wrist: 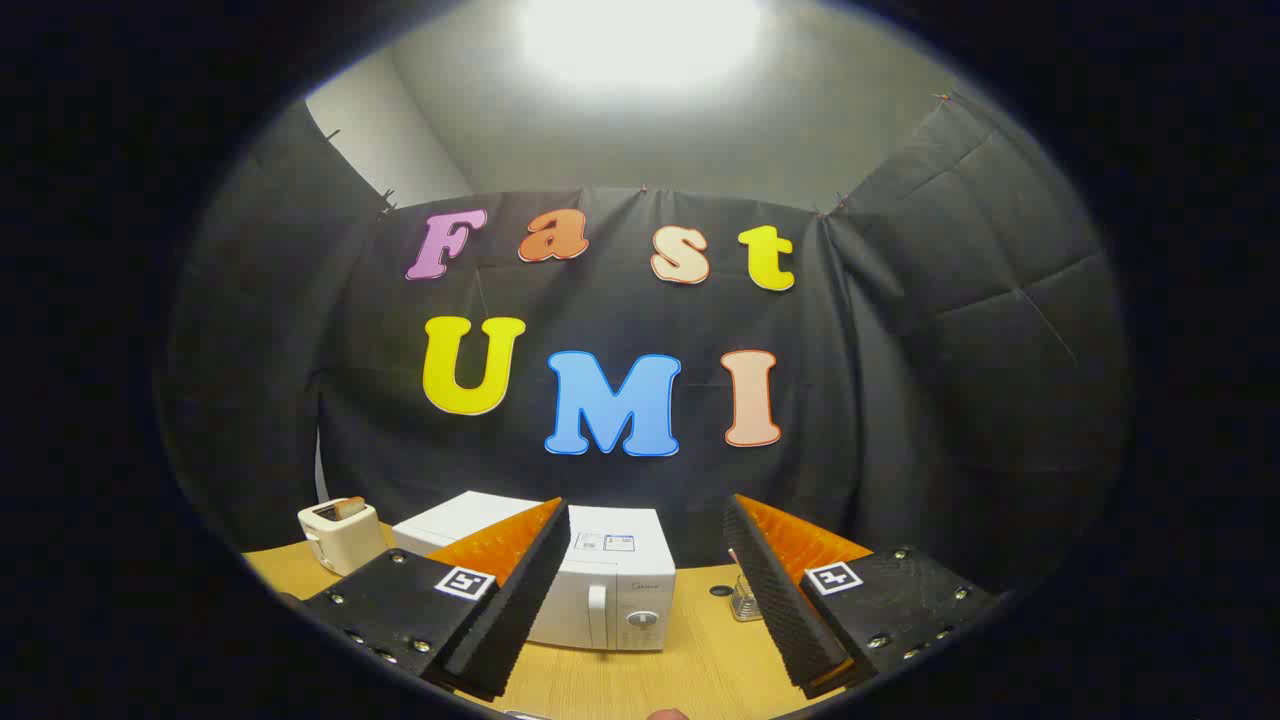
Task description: Open the microwave, put the food inside, and close the microwave door.
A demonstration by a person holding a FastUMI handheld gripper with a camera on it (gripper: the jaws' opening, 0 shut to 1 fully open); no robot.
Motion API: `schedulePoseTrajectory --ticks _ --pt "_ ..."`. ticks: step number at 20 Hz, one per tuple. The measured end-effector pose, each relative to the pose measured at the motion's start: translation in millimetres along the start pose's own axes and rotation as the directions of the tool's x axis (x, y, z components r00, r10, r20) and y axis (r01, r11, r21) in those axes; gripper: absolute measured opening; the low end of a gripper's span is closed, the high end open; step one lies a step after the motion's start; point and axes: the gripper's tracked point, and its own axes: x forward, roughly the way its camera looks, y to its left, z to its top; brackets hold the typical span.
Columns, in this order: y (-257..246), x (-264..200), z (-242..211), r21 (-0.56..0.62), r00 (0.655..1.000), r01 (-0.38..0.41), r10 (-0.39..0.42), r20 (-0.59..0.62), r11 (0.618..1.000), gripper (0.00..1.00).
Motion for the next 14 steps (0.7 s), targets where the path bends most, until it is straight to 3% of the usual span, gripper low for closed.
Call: schedulePoseTrajectory --ticks 14 --pt "-8.9 -8.8 3.4 0.031 0.999 0.026 -0.027 0.032 0.999 0.97"
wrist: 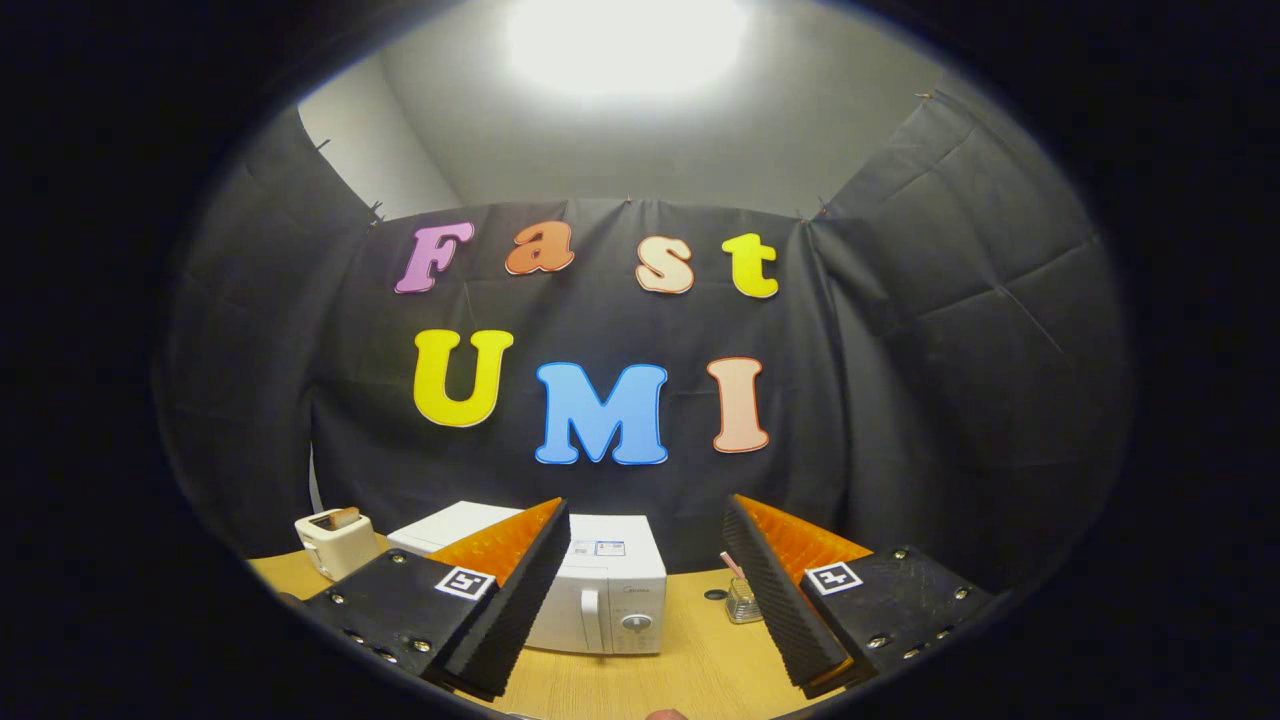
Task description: Open the microwave, put the food inside, and close the microwave door.
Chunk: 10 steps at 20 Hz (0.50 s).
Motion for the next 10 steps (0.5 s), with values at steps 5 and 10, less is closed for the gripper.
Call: schedulePoseTrajectory --ticks 5,10 --pt "-0.9 0.6 -1.5 0.0 1.0 -0.01 0.01 0.0 1.0 0.97" --pt "4.5 7.8 -7.0 -0.003 0.999 -0.036 0.036 0.001 0.999 0.97"
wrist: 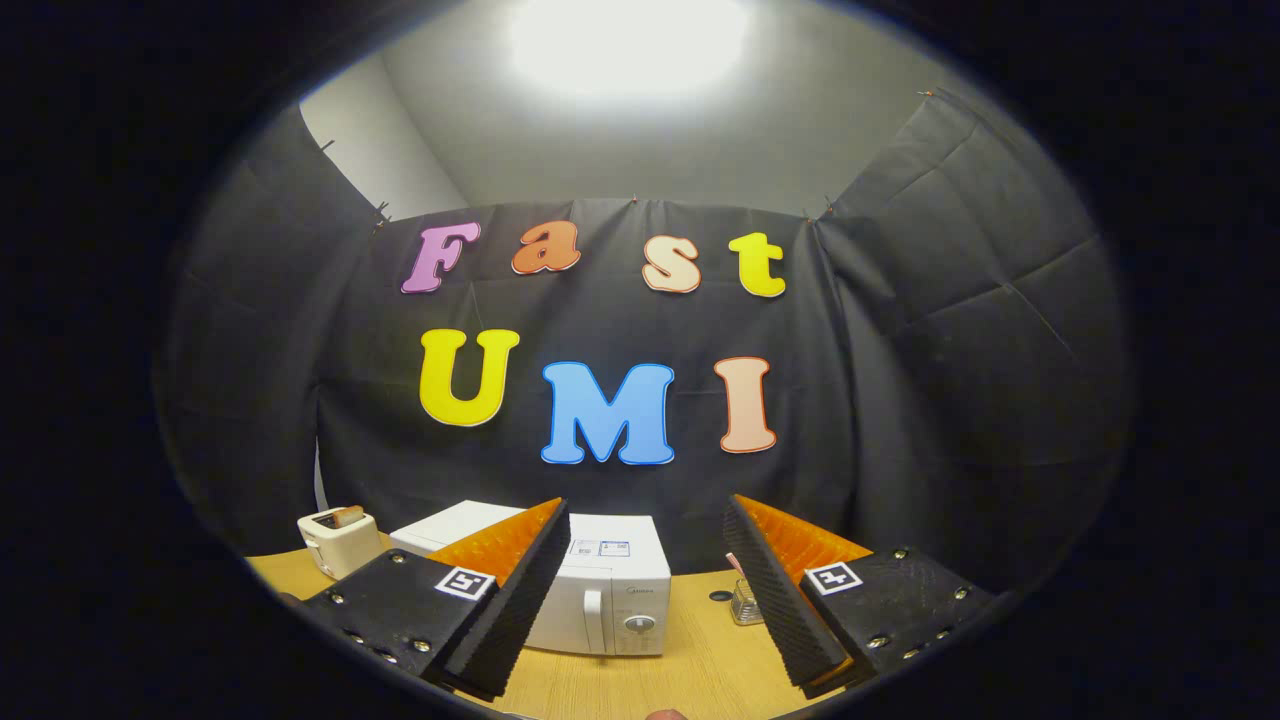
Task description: Open the microwave, put the food inside, and close the microwave door.
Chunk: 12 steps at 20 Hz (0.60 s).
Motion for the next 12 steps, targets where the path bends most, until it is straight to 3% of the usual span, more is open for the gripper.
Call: schedulePoseTrajectory --ticks 12 --pt "29 54 -43 -0.011 0.99 -0.142 0.142 -0.025 0.99 0.97"
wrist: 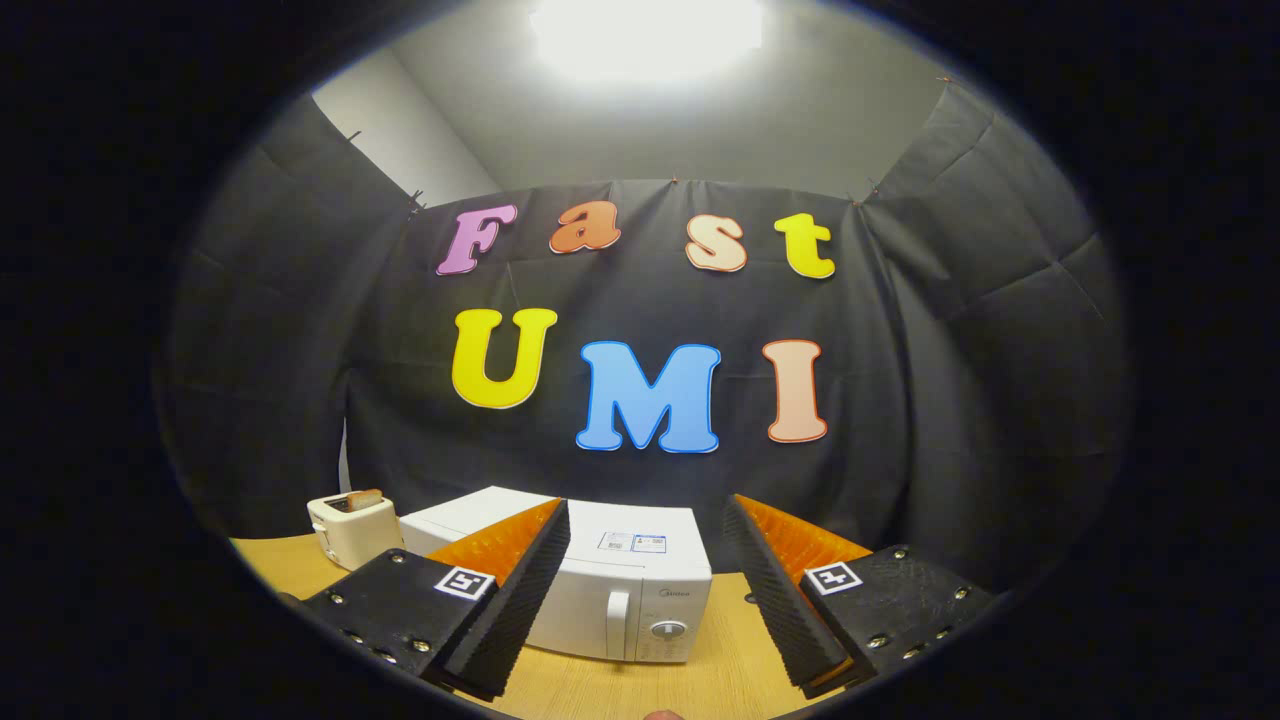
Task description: Open the microwave, put the food inside, and close the microwave door.
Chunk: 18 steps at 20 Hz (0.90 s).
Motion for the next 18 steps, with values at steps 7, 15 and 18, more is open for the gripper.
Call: schedulePoseTrajectory --ticks 7,15,18 --pt "8 36 -56 0.0 0.996 -0.05 0.049 -0.075 0.999 0.97" --pt "22 62 -130 0.02 0.977 -0.086 0.088 -0.197 0.996 0.98" --pt "24 73 -151 0.022 0.969 -0.086 0.089 -0.229 0.996 0.98"
